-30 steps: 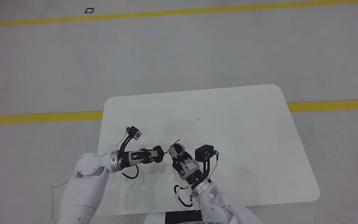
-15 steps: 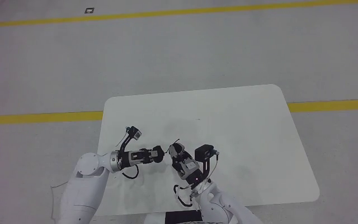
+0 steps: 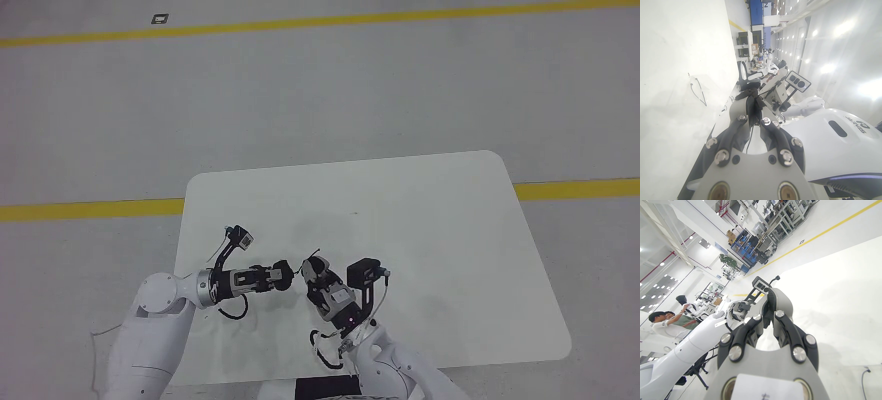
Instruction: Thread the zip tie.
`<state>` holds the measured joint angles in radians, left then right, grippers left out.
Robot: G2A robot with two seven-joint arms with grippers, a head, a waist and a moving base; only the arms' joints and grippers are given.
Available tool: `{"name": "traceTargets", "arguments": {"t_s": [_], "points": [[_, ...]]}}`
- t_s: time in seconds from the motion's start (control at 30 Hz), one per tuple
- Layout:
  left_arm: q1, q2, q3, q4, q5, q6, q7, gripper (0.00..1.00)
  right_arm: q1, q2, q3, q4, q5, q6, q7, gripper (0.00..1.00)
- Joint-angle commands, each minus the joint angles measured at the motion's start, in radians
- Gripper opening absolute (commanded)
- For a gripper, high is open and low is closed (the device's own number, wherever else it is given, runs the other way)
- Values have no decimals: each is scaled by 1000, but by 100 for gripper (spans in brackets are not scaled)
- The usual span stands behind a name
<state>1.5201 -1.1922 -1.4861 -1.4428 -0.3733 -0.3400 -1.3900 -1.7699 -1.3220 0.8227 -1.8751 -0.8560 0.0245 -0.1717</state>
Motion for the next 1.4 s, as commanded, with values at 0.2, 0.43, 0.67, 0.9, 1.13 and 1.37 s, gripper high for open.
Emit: {"name": "traceTargets", "arguments": {"t_s": [0.2, 0.43, 0.67, 0.9, 1.13, 1.37], "points": [[0, 0, 0, 0, 0, 0, 0, 0, -2, 0, 2, 0, 1, 0, -3, 0], [0, 0, 0, 0, 0, 0, 0, 0, -14, 5, 11, -22, -6, -14, -13, 0], [0, 0, 0, 0, 0, 0, 0, 0, -33, 13, 24, -52, -5, -32, -15, 0], [0, 0, 0, 0, 0, 0, 0, 0, -26, 12, 19, -44, 7, -32, -13, 0], [0, 0, 0, 0, 0, 0, 0, 0, -9, 8, 10, -23, 15, -22, -21, 0], [0, 0, 0, 0, 0, 0, 0, 0, -5, 7, 9, -18, 13, -19, -21, 0]]}}
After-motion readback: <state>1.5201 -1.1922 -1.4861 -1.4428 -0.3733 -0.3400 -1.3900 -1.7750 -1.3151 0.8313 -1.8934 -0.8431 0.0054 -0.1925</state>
